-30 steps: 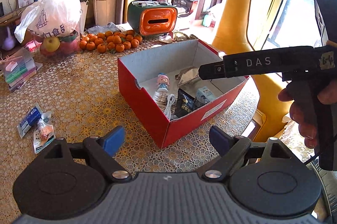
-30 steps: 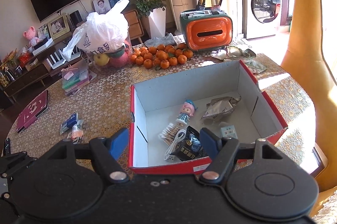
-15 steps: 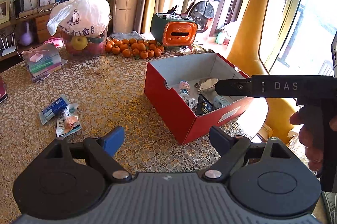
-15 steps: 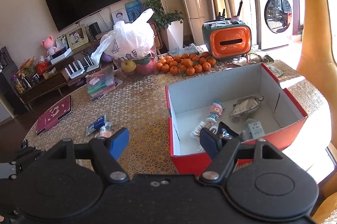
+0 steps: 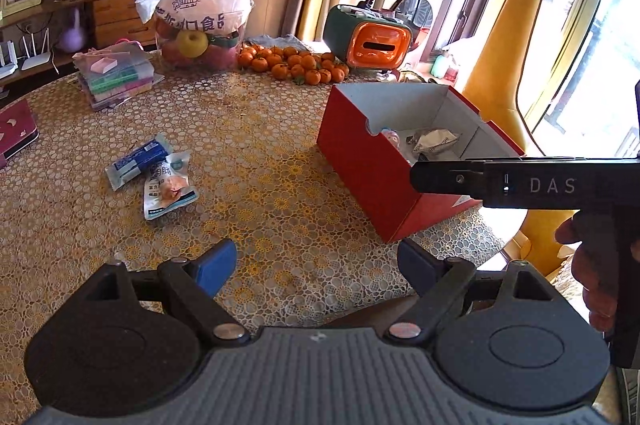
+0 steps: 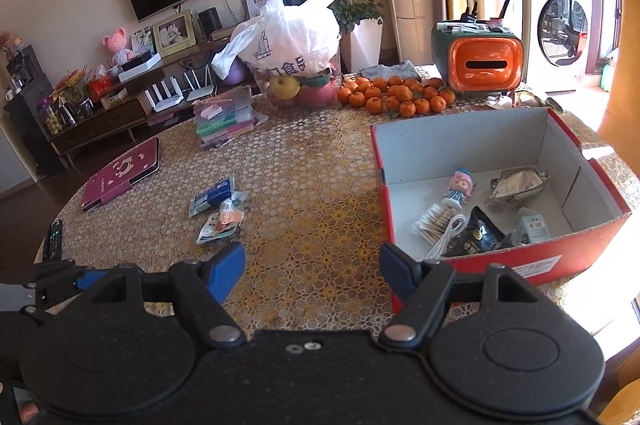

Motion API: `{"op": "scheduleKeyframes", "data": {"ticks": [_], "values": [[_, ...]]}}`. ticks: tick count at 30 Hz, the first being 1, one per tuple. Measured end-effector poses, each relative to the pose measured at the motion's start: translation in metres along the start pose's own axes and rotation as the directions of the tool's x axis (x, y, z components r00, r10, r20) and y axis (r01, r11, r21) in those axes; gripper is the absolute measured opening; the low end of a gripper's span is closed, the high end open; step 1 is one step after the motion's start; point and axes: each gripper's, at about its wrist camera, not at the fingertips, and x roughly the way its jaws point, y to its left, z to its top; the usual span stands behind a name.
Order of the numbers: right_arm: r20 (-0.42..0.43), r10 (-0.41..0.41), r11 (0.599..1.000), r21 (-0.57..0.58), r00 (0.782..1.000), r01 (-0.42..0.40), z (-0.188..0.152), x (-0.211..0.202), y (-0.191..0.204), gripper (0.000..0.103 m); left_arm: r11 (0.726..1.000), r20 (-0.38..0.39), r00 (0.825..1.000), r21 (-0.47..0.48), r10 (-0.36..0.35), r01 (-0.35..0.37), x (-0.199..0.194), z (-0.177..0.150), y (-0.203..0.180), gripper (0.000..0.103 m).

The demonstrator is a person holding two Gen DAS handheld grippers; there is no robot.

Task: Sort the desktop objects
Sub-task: 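Move both tools toward the blue bar and white sausage packet on the table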

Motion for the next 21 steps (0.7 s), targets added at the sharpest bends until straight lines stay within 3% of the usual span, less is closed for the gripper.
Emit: {"op": "scheduleKeyframes", "data": {"ticks": [21], "values": [[-0.097, 0.064, 0.992, -0.099, 0.993, -0.074, 0.011, 0.078, 0.065, 0.074, 0.994, 0.048, 0.994, -0.047, 0.101, -0.098, 0.010, 0.010, 0.105, 0.088]]}}
